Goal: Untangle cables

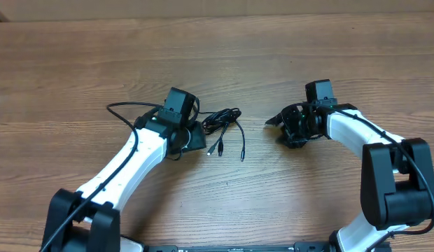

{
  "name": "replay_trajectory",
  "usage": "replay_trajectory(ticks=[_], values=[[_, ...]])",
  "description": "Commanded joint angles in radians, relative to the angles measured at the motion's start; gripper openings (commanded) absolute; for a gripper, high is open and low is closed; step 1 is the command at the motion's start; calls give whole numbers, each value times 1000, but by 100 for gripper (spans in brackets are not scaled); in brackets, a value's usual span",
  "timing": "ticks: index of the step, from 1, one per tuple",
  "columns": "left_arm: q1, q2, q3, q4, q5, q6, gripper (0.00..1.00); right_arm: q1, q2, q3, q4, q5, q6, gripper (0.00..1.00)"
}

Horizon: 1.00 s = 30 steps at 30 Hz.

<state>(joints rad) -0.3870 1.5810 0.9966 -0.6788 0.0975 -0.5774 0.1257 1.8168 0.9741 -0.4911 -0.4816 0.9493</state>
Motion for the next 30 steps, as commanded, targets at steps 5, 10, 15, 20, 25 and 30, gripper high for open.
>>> replay_trajectory(ticks=[5, 10, 15, 20, 25, 30], values=[[-4, 45, 106, -39, -78, 135, 72, 16, 8, -2, -2, 245, 8, 67], [-23, 45, 356, -153, -79, 360, 78, 16, 8, -2, 16, 279, 28, 69], [-57, 46, 444, -111, -79, 472, 73, 13, 8, -1, 35, 199, 27, 72], [-77, 108, 444, -85, -47, 478, 80, 4, 8, -1, 17, 105, -42, 76], [-110, 226, 444, -41, -2, 477, 84, 5, 8, -1, 26, 149, -75, 86], [-122, 342, 444, -76, -5, 492, 44, 5, 8, -2, 51, 189, -76, 90]])
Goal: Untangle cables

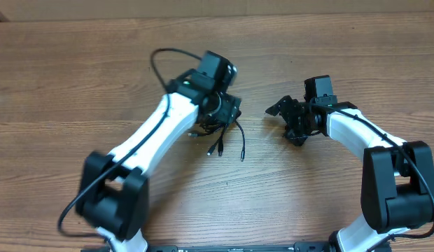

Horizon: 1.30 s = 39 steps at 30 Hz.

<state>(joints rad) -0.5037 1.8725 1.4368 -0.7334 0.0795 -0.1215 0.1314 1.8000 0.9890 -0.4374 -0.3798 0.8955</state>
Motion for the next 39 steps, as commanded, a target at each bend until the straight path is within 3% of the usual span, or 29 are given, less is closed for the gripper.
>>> replay_trajectory(ticks=[1, 2, 3, 13, 18, 23, 31, 39], values=[[-6, 65, 3, -34, 12, 52, 23, -1, 25, -17, -6, 102, -22, 90], [-5, 76, 3, -45, 4, 67, 6, -1, 25, -17, -10, 114, -21, 90], [-2, 84, 4, -55, -18, 74, 4, -1, 25, -17, -10, 117, -21, 89], [29, -2, 156, -138, -102, 77, 4, -1, 25, -17, -9, 117, -22, 89], [21, -23, 292, -219, -299, 134, 4, -1, 25, -17, -9, 117, -21, 89], [-3, -13, 299, -248, -482, 153, 4, -1, 25, -17, -4, 117, -21, 89], [-55, 61, 265, -307, -401, 136, 4, -1, 25, -17, -1, 117, -22, 89], [-133, 187, 178, -318, -399, 4, 4, -1, 25, -17, -2, 117, -22, 88]])
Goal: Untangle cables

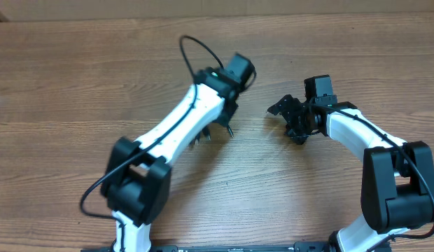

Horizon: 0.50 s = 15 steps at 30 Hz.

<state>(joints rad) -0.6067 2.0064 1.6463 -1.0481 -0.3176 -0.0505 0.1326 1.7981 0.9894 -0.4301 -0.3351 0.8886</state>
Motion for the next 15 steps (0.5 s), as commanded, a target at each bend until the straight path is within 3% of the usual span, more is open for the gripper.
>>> replay_trajectory(ticks=[1, 9, 10, 11, 12, 15], values=[[-41, 72, -41, -3, 5, -80, 4, -2, 27, -17, -9, 73, -15, 88], [-101, 182, -55, -19, 193, -84, 7, -2, 27, -17, -8, 73, -14, 88], [-101, 184, -54, -23, 193, -84, 15, -2, 27, -17, -8, 73, -14, 88], [-101, 183, -51, -27, 196, -84, 33, -2, 27, -17, -8, 73, -14, 88], [-101, 180, -42, -38, 204, -84, 41, -2, 27, -17, -8, 73, -14, 89], [-95, 176, 6, -87, 219, -84, 47, -2, 27, -17, -8, 73, -15, 89]])
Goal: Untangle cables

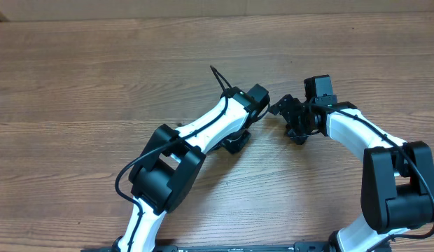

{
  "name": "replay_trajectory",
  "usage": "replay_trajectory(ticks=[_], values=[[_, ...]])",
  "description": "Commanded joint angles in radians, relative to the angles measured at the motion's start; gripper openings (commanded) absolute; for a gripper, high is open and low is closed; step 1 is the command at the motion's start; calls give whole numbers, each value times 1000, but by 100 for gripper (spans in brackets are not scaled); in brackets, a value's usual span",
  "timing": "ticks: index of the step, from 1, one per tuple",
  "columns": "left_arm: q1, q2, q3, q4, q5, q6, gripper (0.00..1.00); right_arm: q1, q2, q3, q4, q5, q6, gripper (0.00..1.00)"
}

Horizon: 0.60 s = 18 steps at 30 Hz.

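Only the overhead view is given. My left arm [210,126] stretches across the middle of the table, its wrist [257,94] close to the right gripper. A dark mass [234,143] shows under its forearm. I cannot tell whether that is the left gripper, the black cable bundle, or both. The cables are otherwise hidden under the arm. My right gripper [283,120] sits just right of the left wrist, with its jaws spread and nothing between them.
The wooden table [77,77] fills the view. The left arm's own black wire [218,75] loops up above its wrist. The right arm [357,133] bends in from the right side.
My left arm has swung further right; its wrist now nearly touches the right gripper. The cable plugs that showed below the forearm are now hidden. The right arm has hardly moved.
At first my left gripper lay just left of the black cable bundle. Then it was over the bundle, plugs showing below. Later the wrist stood further right and the plugs had shifted with it. Now the arm covers the cables. The right gripper stayed put.
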<state>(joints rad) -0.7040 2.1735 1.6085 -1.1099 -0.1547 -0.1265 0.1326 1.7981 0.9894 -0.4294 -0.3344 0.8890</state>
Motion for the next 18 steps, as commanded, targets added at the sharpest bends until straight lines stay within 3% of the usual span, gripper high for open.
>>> replay_trajectory(ticks=[1, 8, 11, 12, 14, 15, 17, 18], values=[[5, 8, 67, -48, 56, -8, 49, -2, 27, -17, -8, 72, -15, 89], [33, 6, 304, -206, 55, -13, 56, -2, 27, -17, -8, 72, -15, 89], [51, 7, 358, -218, 51, -22, 83, -2, 27, -17, -10, 72, -15, 89], [59, 7, 364, -217, 45, -36, 85, -2, 27, -17, -10, 72, -15, 89], [80, 7, 364, -214, 40, -69, 72, -2, 27, -17, -11, 71, -15, 89], [91, 7, 362, -214, 40, -84, 57, -2, 27, -17, -13, 71, -15, 89], [122, 7, 355, -217, 40, -124, 41, -2, 27, -17, -14, 48, -32, 71], [140, 7, 354, -222, 41, -144, 38, -2, 27, -17, -6, 19, -64, 60]])
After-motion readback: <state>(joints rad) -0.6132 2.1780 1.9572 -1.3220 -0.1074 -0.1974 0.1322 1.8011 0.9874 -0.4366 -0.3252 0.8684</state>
